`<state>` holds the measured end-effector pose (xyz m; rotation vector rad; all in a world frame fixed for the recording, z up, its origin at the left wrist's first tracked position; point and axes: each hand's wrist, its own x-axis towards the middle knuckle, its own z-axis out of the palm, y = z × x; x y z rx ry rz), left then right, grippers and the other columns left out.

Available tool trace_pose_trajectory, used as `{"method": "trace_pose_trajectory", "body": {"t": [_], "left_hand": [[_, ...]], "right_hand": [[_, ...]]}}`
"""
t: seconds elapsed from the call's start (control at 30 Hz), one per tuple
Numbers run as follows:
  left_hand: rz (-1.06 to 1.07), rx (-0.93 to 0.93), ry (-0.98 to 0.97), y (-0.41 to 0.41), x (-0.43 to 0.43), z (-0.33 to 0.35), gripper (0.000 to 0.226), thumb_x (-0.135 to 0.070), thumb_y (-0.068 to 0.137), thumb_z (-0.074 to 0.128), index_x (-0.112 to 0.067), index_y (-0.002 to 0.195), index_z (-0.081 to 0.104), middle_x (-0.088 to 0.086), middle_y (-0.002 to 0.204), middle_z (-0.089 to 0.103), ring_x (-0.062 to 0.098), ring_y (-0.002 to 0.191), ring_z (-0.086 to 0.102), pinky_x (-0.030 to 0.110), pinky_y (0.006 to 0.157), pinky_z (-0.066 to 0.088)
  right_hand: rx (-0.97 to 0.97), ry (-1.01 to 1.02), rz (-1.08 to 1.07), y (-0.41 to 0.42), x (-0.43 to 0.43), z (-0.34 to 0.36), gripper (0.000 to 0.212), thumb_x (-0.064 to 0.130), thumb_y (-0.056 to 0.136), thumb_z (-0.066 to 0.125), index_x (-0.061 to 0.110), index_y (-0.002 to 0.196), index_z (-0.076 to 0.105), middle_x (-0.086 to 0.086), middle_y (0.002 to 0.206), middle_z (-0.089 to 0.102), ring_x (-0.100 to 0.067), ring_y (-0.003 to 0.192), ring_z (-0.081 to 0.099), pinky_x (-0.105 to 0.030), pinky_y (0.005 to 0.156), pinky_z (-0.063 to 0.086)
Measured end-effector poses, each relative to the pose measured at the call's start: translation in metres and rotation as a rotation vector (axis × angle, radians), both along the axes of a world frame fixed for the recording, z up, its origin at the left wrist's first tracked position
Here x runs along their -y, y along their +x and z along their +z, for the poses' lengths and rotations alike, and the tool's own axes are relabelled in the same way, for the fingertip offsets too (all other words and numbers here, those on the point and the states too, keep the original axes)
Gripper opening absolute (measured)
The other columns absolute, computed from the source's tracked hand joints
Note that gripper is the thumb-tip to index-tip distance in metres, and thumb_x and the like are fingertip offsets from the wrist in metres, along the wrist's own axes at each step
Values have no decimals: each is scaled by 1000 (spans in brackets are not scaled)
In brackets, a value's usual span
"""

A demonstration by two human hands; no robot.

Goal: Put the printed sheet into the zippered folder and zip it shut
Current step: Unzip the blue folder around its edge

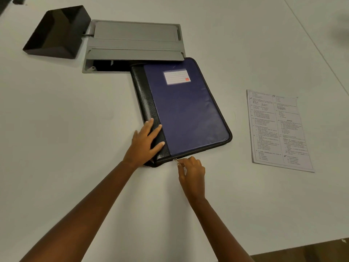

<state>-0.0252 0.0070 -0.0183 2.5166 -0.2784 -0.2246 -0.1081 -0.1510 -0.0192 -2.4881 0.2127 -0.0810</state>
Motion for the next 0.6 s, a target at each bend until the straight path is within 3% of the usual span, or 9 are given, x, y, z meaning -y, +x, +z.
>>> {"method": "trace_pose_trajectory", "body": {"t": [0.17, 0.37, 0.6], "left_hand": [[8, -208, -22, -12, -24, -9, 80, -45, 88, 51, -28, 146, -1, 11, 158, -4, 26, 146, -5, 46, 117, -3], [-37, -192, 22, -10, -23, -12, 83, -46, 88, 50, -25, 146, -5, 9, 158, 0, 22, 146, -5, 44, 117, -4], [-43, -209, 42, -7, -23, -11, 88, -59, 81, 45, -25, 146, -4, 10, 158, 1, 22, 146, -5, 44, 118, -2]], "right_hand": [[-4, -33, 12, -1, -5, -2, 17, 12, 88, 54, 2, 98, 64, -19, 94, 67, -32, 86, 60, -40, 77, 46], [-18, -54, 48, -3, -10, -1, 19, 10, 90, 49, -1, 98, 62, -21, 97, 65, -32, 87, 57, -38, 76, 46], [0, -19, 90, -7, -21, 8, 10, 1, 83, 58, -4, 88, 64, -23, 82, 66, -34, 74, 60, -39, 64, 49]]}}
